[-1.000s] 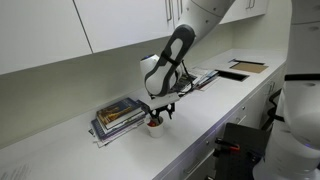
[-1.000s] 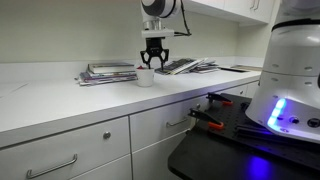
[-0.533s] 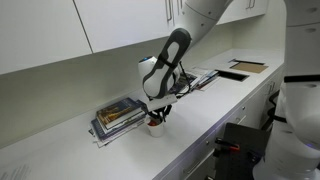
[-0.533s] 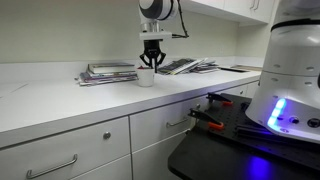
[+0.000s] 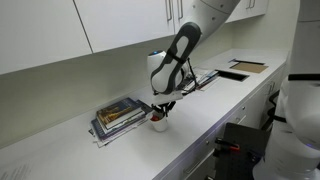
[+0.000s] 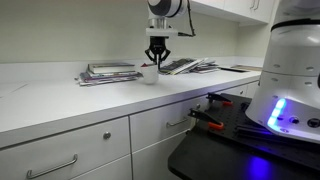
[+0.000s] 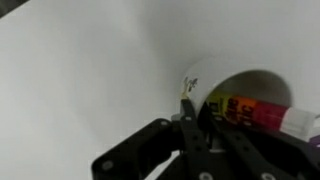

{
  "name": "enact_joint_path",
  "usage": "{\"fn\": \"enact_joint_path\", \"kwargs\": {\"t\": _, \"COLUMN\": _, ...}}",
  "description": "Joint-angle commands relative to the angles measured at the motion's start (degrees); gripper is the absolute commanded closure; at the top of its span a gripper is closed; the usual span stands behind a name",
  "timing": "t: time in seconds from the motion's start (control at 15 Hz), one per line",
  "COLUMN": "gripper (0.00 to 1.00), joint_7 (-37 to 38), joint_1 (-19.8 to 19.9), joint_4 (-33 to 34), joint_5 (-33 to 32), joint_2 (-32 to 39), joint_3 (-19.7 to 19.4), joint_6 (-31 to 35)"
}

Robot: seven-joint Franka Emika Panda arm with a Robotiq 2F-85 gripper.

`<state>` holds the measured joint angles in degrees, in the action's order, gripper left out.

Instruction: Move the cup to the right

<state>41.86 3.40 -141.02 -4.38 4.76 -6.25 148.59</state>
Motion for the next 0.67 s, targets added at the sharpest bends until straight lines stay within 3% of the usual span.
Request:
{"fn": "enact_joint_path", "kwargs": {"t": 0.0, "gripper": 0.97, "joint_7": -1.9, "joint_1": 2.2, "joint_4": -7.8, "joint_5": 2.2, "joint_2": -7.9, "joint_3": -2.3, "joint_6": 4.7}}
{"fn": "enact_joint_path", "kwargs": {"t": 0.4, "gripper": 0.97, "joint_7": -2.6, "joint_1": 9.8, "joint_4": -18.0, "joint_5": 3.1, "joint_2": -16.9, "joint_3": -4.2, "joint_6": 7.0}}
{"fn": "enact_joint_path", "kwargs": {"t": 0.6, "gripper": 0.97, "joint_7": -2.2, "joint_1": 13.2, "joint_4": -17.9, "joint_5": 3.9, "joint_2": -16.4, "joint_3": -4.0, "joint_6": 6.8}}
